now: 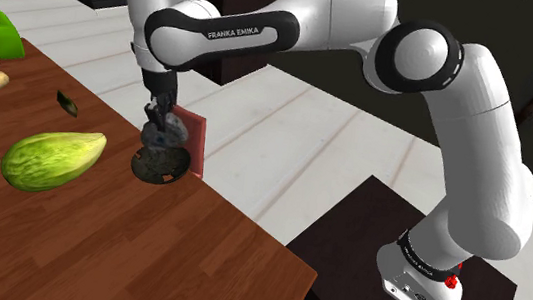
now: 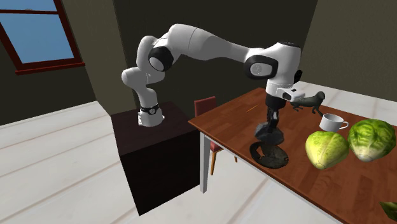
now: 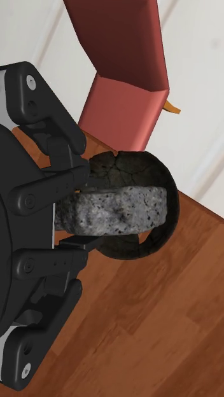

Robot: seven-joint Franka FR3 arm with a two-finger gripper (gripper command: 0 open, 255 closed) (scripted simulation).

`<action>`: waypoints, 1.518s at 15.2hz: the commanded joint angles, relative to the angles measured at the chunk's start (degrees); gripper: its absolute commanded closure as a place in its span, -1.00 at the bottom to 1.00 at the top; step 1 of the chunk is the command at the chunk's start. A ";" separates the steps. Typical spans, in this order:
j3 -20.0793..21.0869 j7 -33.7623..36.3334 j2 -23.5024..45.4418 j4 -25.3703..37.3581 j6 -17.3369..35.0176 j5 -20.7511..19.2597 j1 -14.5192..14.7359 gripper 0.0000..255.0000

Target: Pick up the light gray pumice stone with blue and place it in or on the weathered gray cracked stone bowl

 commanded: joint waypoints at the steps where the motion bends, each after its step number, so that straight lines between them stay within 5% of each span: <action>1: -0.19 0.16 0.42 -0.87 1.26 -0.27 -0.12 1.00; 21: -1.70 1.26 3.84 -4.94 8.28 -2.18 -0.23 1.00; 22: -1.70 1.27 3.84 -4.96 8.30 -2.18 -0.24 -1.00; 23: -1.70 1.27 3.84 -4.96 8.30 -2.18 -0.24 -1.00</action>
